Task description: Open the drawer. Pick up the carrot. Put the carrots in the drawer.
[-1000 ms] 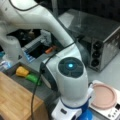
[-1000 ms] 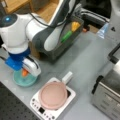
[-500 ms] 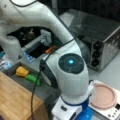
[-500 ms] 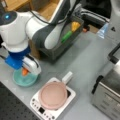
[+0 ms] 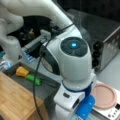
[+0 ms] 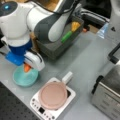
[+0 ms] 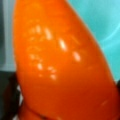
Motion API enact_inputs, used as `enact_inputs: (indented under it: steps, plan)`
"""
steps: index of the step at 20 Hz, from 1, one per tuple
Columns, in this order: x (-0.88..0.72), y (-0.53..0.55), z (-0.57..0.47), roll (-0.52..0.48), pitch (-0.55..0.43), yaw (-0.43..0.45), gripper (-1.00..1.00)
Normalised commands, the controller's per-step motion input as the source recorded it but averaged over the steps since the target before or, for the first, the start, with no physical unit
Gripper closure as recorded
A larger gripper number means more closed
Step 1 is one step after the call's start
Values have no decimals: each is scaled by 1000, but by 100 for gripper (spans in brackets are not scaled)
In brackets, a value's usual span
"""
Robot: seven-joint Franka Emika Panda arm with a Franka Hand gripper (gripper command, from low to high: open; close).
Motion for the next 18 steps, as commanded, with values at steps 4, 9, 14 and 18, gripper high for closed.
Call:
enact_inputs:
  steps: [4,9,14,18]
  plan:
    - [-215,1,-61,-140,-60,398,100]
    - [-318,44,40,-120,-37,376,100]
    - [-349,115,9,-112,-40,220,100]
    - [-359,213,-16,-139,-67,184,100]
